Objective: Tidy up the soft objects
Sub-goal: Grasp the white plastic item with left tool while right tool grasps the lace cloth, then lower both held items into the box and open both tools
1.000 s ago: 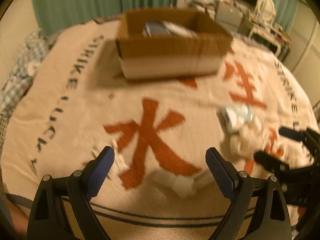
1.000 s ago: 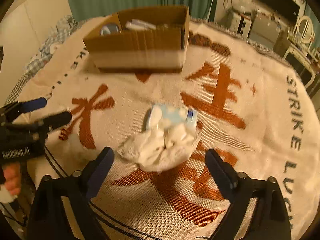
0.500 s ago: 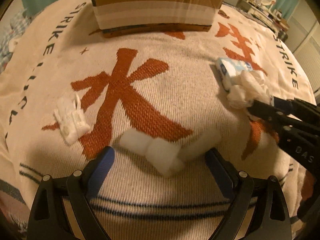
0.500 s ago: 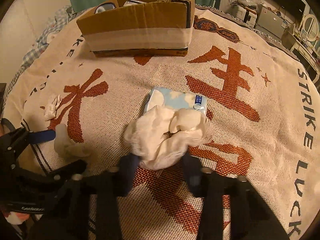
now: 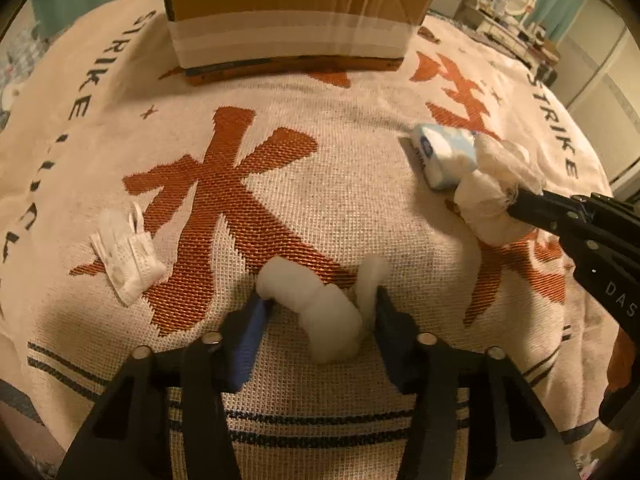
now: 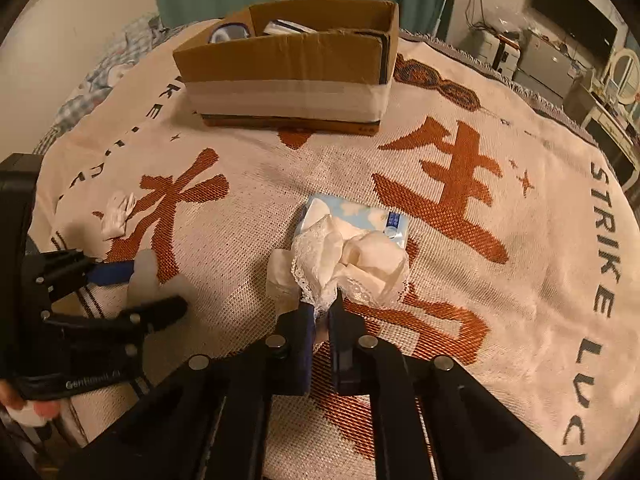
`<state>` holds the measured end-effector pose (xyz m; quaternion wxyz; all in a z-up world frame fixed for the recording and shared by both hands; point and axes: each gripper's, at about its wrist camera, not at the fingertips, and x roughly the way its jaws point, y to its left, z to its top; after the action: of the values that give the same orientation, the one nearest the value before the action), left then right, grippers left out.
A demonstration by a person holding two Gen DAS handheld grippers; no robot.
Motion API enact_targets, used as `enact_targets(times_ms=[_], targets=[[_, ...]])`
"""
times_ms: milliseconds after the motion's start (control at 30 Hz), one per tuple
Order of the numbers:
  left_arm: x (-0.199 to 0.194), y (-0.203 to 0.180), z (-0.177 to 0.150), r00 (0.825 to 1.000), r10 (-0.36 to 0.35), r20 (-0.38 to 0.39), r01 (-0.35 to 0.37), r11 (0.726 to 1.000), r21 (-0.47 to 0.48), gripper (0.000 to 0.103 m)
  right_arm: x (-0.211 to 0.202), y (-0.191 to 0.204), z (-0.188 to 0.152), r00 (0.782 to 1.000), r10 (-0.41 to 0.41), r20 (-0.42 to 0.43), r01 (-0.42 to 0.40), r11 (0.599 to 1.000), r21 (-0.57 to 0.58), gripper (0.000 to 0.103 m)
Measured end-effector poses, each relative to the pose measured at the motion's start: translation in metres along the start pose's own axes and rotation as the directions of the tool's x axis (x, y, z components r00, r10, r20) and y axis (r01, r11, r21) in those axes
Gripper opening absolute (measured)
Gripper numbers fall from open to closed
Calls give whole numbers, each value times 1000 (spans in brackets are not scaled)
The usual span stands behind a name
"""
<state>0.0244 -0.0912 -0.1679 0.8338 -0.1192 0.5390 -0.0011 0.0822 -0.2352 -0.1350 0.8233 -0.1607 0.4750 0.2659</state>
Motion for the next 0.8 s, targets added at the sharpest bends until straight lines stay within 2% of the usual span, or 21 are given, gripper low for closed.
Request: enact_targets(times_ms=[33,67,233,367,567,667,800], targets=[[-3,1,-1,1000,-12,-2,12,1000,-1,34,-4,-1,1,1000,2,8,-2,1000,8,5],[-5,2,-2,1000,-15,-7,15,1000,0,31,-9,-2,3,1000,3,15,-3,1000,15,5],[-15,12,-5,999,-34,-28,33,999,-41,30,-34,5,15,998,-28,59,29,999,-21,5],[-31,15,-5,998,-59,5,59,997,-50,29,-56,14,25,994,-37,101,42,998,-49,5],[-71,11,18,986,-83,147,84,996,2,29,-82,28,45,987,-37,155,50,996,-77,5],[-94,10,42,962,-69,265,58,997,48,29,-96,33,61,980,-40,196,55,996,-74,5],[-122,10,75,931,-43,363,2,994,113,29,-117,38,93,959,-56,277,75,995,-60,5]])
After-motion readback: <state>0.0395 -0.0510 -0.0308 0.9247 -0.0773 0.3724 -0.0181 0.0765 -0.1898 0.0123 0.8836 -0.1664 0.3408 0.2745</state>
